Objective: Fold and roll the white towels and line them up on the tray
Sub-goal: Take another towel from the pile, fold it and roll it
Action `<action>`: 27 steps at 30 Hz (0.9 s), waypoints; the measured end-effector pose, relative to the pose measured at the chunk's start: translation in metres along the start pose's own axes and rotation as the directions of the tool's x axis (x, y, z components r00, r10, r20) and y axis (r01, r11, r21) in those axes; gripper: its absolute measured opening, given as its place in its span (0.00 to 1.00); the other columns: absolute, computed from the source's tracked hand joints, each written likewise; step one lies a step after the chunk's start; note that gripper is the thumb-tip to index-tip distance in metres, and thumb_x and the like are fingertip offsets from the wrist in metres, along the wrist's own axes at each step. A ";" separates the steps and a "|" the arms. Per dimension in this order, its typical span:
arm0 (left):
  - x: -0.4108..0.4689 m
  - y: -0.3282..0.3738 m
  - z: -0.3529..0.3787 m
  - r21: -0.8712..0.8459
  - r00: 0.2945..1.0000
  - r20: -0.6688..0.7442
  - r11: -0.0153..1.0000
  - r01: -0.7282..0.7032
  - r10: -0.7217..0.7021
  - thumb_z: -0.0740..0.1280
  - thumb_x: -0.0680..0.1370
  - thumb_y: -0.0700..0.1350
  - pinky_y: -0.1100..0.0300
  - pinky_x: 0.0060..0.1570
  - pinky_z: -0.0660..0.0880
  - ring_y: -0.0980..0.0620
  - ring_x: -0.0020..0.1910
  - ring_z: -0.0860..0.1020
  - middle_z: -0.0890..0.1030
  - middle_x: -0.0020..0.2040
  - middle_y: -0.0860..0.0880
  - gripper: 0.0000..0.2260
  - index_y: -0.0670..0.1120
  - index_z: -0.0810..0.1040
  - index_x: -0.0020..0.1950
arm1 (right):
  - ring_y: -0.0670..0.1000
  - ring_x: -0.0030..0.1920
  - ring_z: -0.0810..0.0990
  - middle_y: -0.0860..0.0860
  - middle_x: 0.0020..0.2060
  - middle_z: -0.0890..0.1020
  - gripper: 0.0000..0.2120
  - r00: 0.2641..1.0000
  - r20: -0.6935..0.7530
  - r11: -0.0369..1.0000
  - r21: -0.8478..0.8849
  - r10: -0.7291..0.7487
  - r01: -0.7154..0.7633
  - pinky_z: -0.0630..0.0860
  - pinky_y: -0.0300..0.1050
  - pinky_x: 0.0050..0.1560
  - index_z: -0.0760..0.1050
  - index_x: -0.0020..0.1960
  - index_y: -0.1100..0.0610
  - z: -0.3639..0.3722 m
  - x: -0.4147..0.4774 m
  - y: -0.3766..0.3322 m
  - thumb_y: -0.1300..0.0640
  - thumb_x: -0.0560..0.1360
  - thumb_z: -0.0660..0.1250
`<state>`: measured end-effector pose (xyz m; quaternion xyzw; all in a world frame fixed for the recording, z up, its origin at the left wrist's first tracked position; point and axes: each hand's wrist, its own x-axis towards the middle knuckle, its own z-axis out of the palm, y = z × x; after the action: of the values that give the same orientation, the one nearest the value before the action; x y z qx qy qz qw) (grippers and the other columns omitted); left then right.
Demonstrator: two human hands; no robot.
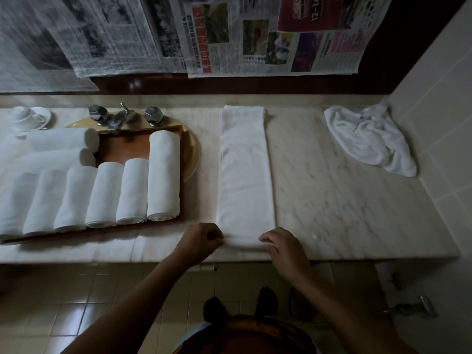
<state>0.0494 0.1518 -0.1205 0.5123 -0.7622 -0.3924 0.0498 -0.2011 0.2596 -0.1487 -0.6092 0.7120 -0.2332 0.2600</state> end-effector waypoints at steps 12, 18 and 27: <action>-0.016 0.009 0.042 0.327 0.915 -0.326 0.937 -0.126 0.237 0.74 0.77 0.47 0.55 0.54 0.76 0.50 0.54 0.78 0.81 0.57 0.50 0.13 0.48 0.81 0.61 | 0.62 0.79 0.63 0.58 0.78 0.67 0.32 0.959 0.026 0.850 -0.456 -0.282 0.263 0.56 0.64 0.73 0.64 0.79 0.56 0.045 -0.037 -0.003 0.63 0.74 0.52; -0.018 0.007 0.080 0.602 0.925 -0.093 0.760 -0.244 0.370 0.79 0.64 0.39 0.40 0.71 0.69 0.40 0.74 0.73 0.73 0.75 0.42 0.39 0.42 0.73 0.75 | 0.62 0.80 0.59 0.59 0.80 0.63 0.34 0.942 0.061 0.843 -0.431 -0.330 0.323 0.54 0.64 0.75 0.63 0.80 0.58 0.040 -0.019 -0.002 0.64 0.74 0.51; 0.017 -0.009 0.051 0.461 0.936 -0.014 0.833 -0.307 0.353 0.69 0.74 0.31 0.51 0.60 0.78 0.47 0.60 0.76 0.75 0.65 0.45 0.31 0.43 0.70 0.77 | 0.57 0.61 0.82 0.54 0.62 0.82 0.21 0.948 0.105 0.835 -0.451 -0.301 0.315 0.78 0.57 0.61 0.78 0.68 0.58 0.022 0.026 -0.005 0.59 0.76 0.64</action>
<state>0.0237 0.1640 -0.1670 0.3893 -0.9057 -0.1642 0.0338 -0.1856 0.2323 -0.1643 -0.7632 0.6356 -0.0866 0.0773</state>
